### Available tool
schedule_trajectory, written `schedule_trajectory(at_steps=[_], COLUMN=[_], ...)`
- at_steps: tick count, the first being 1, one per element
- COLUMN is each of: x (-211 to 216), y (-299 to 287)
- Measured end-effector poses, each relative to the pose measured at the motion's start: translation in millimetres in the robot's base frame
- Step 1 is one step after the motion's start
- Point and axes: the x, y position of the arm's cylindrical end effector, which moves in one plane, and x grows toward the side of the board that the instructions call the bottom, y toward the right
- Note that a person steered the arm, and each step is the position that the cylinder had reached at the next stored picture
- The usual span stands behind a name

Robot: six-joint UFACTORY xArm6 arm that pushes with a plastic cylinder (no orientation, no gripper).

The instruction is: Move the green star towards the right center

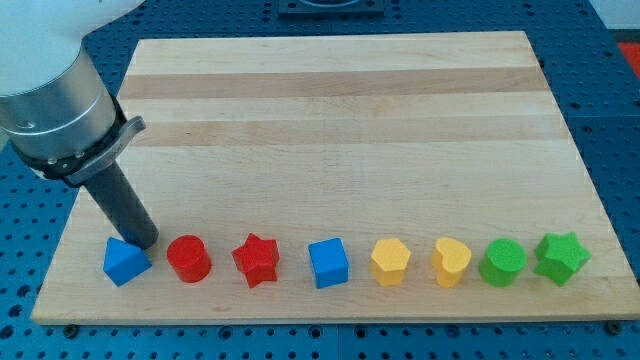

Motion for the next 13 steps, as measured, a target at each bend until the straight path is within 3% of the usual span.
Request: schedule_trajectory(at_steps=[2,4,9,11,13], x=[-7.6,-58.9,-63.7,-58.9,-10.3], y=[0.3,49.3,397.1,487.5,535.6])
